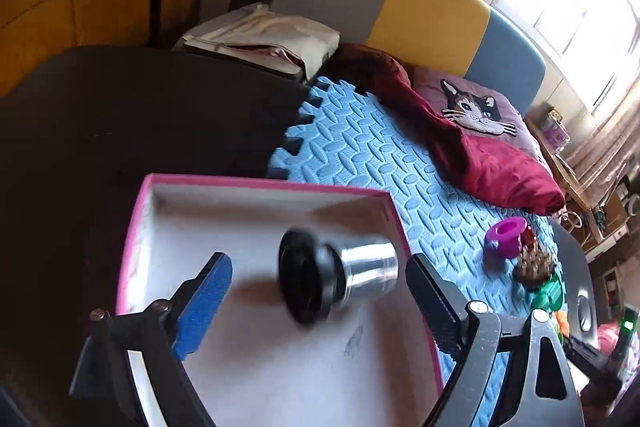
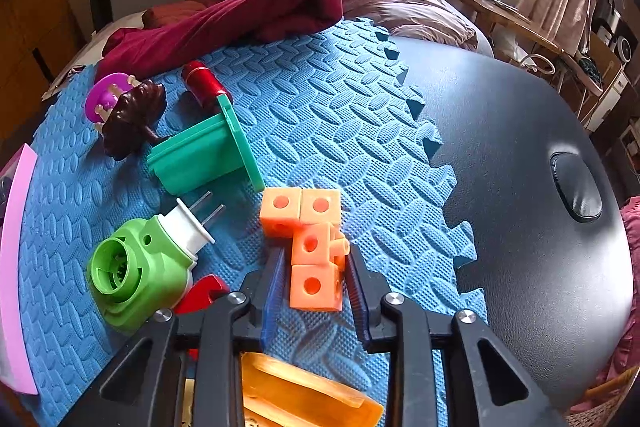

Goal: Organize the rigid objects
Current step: 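Place the cylinder in the tray with the left gripper while the right grasps orange cubes, then carry the orange linked cubes with the right gripper into the tray and release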

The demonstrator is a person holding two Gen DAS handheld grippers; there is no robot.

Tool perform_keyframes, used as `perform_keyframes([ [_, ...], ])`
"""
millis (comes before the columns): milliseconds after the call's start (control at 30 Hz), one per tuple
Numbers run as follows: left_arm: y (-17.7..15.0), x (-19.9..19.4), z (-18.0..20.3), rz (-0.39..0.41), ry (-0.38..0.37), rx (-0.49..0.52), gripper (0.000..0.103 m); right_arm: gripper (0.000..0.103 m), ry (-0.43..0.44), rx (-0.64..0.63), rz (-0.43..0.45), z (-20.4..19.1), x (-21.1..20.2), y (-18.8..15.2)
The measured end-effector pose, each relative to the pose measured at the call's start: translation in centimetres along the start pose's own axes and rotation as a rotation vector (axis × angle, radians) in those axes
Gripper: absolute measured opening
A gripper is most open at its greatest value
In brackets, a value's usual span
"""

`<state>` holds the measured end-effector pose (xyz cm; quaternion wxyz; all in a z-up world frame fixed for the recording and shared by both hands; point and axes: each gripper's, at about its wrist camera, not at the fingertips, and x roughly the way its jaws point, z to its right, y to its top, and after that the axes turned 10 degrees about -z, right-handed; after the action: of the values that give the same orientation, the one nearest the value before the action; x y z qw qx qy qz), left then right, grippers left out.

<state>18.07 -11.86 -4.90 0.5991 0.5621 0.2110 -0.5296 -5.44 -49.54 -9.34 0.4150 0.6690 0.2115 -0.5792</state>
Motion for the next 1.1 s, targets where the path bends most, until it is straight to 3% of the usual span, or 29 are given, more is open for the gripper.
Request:
perform_keyframes([
  [167,-4.4,-2.9,0.8,0.059,0.091,0.075,0.090,0.031,0.014,0.012,-0.006,0.2,0.0,0.0],
  [400,-9.0,-4.5,1.8,0.069,0.127,0.121,0.090,0.031,0.003,0.011,0.004,-0.1,0.1,0.0],
  [500,-9.7,-5.1,2.2,0.076,0.139,0.115,0.090,0.025,0.001,0.001,0.010,-0.3,0.0,-0.2],
  [933,-11.9,-7.5,2.5,0.121,0.205,0.120,0.090,0.025,-0.015,-0.008,0.017,-0.5,-0.2,-0.2],
  [1100,-12.4,-7.9,2.0,0.126,0.217,0.112,0.090,0.025,-0.005,0.021,0.065,-0.1,-1.3,-0.3],
])
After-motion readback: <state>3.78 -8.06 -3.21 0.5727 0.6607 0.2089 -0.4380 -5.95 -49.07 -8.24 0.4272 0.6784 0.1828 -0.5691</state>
